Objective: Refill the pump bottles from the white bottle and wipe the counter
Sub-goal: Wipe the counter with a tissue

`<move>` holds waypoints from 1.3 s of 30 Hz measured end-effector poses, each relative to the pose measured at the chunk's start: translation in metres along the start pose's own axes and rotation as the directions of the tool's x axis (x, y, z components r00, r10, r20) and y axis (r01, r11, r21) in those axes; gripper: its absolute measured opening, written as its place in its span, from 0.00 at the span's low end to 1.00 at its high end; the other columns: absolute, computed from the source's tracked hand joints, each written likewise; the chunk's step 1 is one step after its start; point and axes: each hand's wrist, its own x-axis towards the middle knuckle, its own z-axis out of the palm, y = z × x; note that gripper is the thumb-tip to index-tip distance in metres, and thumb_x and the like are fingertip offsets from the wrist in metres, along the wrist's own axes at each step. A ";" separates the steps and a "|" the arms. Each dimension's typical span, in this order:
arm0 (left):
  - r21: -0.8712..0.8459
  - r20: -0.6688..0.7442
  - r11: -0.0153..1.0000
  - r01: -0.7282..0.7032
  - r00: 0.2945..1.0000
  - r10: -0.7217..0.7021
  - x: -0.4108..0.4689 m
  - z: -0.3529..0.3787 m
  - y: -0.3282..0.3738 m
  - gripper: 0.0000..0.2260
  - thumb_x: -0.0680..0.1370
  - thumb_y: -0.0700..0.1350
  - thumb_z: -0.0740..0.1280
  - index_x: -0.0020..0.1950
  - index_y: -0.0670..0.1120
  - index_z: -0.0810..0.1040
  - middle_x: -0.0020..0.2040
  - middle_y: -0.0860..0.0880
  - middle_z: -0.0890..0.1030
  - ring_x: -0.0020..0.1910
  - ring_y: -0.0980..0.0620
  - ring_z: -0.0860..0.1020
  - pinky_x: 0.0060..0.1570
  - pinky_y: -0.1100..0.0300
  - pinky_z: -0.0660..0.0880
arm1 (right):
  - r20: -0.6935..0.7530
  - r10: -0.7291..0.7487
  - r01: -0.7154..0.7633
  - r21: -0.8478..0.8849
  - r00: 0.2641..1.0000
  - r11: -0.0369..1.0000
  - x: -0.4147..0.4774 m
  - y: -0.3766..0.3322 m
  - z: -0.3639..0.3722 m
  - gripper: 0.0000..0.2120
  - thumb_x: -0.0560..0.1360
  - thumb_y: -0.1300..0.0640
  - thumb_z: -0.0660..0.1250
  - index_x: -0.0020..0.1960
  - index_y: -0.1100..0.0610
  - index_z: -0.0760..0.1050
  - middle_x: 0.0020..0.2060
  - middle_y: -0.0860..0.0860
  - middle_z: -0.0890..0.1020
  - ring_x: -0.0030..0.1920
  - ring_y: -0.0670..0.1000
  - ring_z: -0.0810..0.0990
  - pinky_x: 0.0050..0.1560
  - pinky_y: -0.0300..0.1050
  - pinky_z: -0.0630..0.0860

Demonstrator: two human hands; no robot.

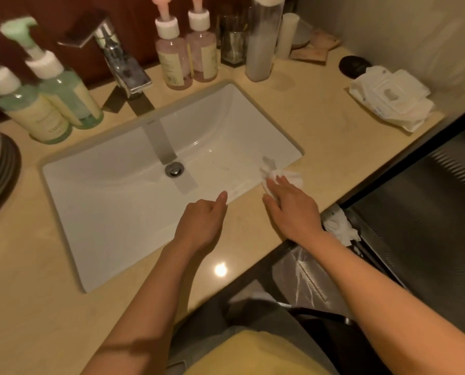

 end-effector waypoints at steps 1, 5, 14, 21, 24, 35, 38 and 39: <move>0.006 0.006 1.000 -0.001 1.000 0.001 0.000 -0.002 -0.001 0.25 0.81 0.59 0.49 0.37 0.44 0.74 0.39 0.37 0.80 0.35 0.47 0.74 0.36 0.60 0.67 | 0.013 -0.010 0.010 0.003 1.000 1.000 -0.003 -0.012 0.005 0.22 0.82 0.47 0.51 0.75 0.50 0.59 0.74 0.50 0.60 0.74 0.48 0.58 0.65 0.43 0.64; 0.023 0.035 0.999 -0.047 0.998 0.046 -0.004 -0.007 -0.002 0.31 0.82 0.58 0.48 0.33 0.38 0.75 0.33 0.42 0.77 0.33 0.50 0.73 0.34 0.61 0.67 | 0.040 -0.099 0.099 0.003 0.994 0.995 -0.028 -0.053 0.032 0.23 0.82 0.46 0.50 0.75 0.49 0.57 0.75 0.47 0.58 0.74 0.45 0.55 0.71 0.42 0.57; 0.017 0.068 0.996 -0.088 0.994 0.087 -0.015 -0.023 -0.026 0.29 0.81 0.60 0.48 0.40 0.42 0.79 0.39 0.47 0.78 0.40 0.49 0.76 0.45 0.56 0.70 | -0.033 -0.208 0.209 0.031 0.978 0.977 -0.097 -0.077 0.063 0.18 0.79 0.47 0.56 0.66 0.49 0.74 0.64 0.47 0.75 0.67 0.43 0.69 0.65 0.36 0.58; 0.055 0.060 0.992 -0.115 0.992 0.111 -0.013 -0.026 -0.025 0.28 0.82 0.59 0.49 0.29 0.42 0.64 0.29 0.43 0.71 0.29 0.50 0.69 0.32 0.59 0.65 | -0.038 -0.193 0.195 0.099 0.981 0.976 -0.108 -0.038 0.037 0.20 0.79 0.43 0.53 0.68 0.46 0.70 0.65 0.38 0.62 0.67 0.36 0.57 0.65 0.25 0.45; 0.062 0.076 0.993 -0.102 0.992 0.097 -0.009 -0.026 -0.029 0.25 0.81 0.60 0.48 0.35 0.46 0.69 0.36 0.37 0.78 0.33 0.48 0.73 0.34 0.60 0.67 | -0.068 -0.109 0.115 0.089 0.992 0.989 -0.093 -0.010 0.026 0.23 0.78 0.40 0.50 0.68 0.45 0.70 0.66 0.39 0.64 0.67 0.37 0.61 0.68 0.36 0.59; 0.101 -0.084 0.995 -0.013 0.996 0.021 0.021 -0.006 -0.014 0.32 0.81 0.60 0.49 0.41 0.38 0.82 0.41 0.45 0.83 0.40 0.49 0.78 0.38 0.61 0.69 | -0.058 0.006 -0.003 0.061 0.998 0.998 -0.002 0.010 0.004 0.21 0.81 0.47 0.54 0.74 0.46 0.60 0.74 0.46 0.60 0.73 0.45 0.59 0.66 0.39 0.60; 0.069 -0.096 0.997 -0.028 0.995 0.034 0.032 0.012 0.008 0.23 0.81 0.59 0.49 0.40 0.47 0.75 0.41 0.48 0.80 0.40 0.52 0.75 0.37 0.63 0.66 | -0.059 -0.153 0.156 0.057 0.987 0.986 0.001 0.001 0.012 0.21 0.81 0.47 0.53 0.74 0.45 0.60 0.73 0.44 0.60 0.73 0.44 0.58 0.69 0.37 0.53; 0.059 -0.088 0.998 -0.035 0.995 0.040 0.035 0.016 0.016 0.22 0.82 0.59 0.50 0.39 0.47 0.73 0.38 0.50 0.78 0.37 0.54 0.73 0.36 0.63 0.65 | -0.054 -0.192 0.195 0.065 0.980 0.979 -0.001 -0.002 0.013 0.21 0.81 0.47 0.54 0.74 0.46 0.60 0.73 0.45 0.61 0.73 0.44 0.58 0.70 0.37 0.51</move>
